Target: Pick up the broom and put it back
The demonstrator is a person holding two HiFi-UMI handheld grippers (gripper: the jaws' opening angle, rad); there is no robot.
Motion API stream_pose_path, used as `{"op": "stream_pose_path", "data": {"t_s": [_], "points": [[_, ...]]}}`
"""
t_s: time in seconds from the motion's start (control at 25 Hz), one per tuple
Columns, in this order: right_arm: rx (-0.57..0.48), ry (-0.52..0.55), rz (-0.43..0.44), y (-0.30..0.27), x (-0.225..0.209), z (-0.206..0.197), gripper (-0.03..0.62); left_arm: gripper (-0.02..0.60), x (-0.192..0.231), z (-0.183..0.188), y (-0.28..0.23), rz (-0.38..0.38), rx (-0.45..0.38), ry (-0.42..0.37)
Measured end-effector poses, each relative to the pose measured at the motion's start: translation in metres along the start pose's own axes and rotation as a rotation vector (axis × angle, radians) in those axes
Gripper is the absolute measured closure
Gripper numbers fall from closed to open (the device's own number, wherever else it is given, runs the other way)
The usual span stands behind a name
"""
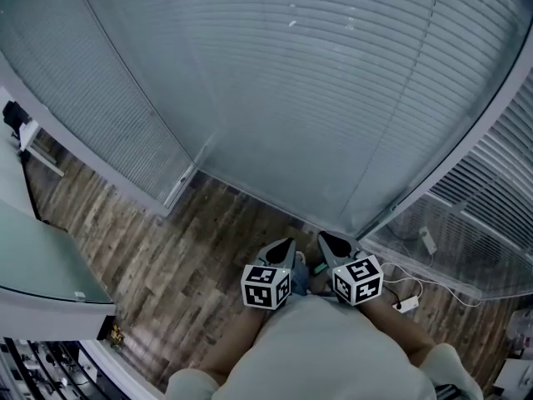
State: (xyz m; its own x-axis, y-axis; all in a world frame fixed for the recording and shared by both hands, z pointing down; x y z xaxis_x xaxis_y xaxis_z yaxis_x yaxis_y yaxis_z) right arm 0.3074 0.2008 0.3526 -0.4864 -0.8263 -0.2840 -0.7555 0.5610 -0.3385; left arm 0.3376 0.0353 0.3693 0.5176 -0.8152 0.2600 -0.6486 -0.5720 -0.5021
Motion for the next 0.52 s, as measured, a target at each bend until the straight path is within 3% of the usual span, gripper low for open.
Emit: {"op": "stream_pose_path", "data": {"t_s": [0.52], "points": [[0.012, -0.004, -0.012, 0.0008, -0.0062, -0.0036, 0.589, 0.575, -0.0032, -0.0004, -0.0046, -0.011, 0.005, -0.021]]}}
Point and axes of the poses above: the fingertips, and each gripper's own axes: y backward along the fingers, x to its left, z out of its top, the point moved 9 cm from there along y, backward along the fingers, and after that the axes turned 8 degrees about z, right-handed, at the moved point
